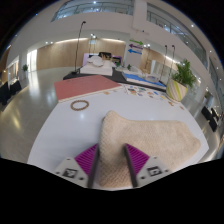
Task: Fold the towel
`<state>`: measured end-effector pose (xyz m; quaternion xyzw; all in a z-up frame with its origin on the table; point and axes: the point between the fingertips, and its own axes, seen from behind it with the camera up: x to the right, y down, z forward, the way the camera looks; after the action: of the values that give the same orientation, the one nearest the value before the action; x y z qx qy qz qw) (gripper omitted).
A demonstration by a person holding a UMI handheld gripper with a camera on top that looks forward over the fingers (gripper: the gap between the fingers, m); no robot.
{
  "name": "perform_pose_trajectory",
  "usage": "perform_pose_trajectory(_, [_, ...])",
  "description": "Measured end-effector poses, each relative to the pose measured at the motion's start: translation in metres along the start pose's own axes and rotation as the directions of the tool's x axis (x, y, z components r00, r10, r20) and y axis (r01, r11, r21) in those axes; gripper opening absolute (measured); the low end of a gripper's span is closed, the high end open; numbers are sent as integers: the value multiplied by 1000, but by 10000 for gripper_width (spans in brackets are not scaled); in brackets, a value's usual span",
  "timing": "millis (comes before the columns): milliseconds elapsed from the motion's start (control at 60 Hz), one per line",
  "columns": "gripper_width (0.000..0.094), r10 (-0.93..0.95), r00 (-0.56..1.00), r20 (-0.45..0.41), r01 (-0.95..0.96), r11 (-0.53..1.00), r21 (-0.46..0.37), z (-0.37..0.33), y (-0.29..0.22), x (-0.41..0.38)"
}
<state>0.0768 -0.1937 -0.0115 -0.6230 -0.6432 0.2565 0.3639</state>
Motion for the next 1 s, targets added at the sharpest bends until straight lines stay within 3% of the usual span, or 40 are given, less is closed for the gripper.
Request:
perform_pose_trajectory(100, [110, -78, 996, -54, 77, 997, -21, 3, 3, 17])
perform_pose_trajectory(150, [43, -95, 994, -50, 94, 995, -18, 4, 3, 19])
perform_pose_trajectory(367, [18, 41, 999, 31, -39, 998, -55, -16, -23, 41])
perform_pose_trajectory(583, [21, 114, 993, -17, -114, 993, -24, -40, -82, 186])
perform_pose_trajectory(700, [27, 88, 992, -96, -93, 995, -48, -21, -67, 280])
perform_pose_trajectory(817, [33, 69, 993, -94, -78, 993, -93, 7, -33, 322])
perform_pose_trajectory(833, [66, 74, 994, -85, -82, 992, -99, 10, -30, 324])
perform_pose_trajectory(950, [896, 107, 992, -74, -113, 990, -83, 9, -25, 343])
perform_pose_trajectory(983, [797, 107, 992, -69, -112, 991, -73, -3, -28, 347])
perform_pose_trajectory(1000, [802, 105, 992, -71, -110, 991, -73, -11, -28, 349])
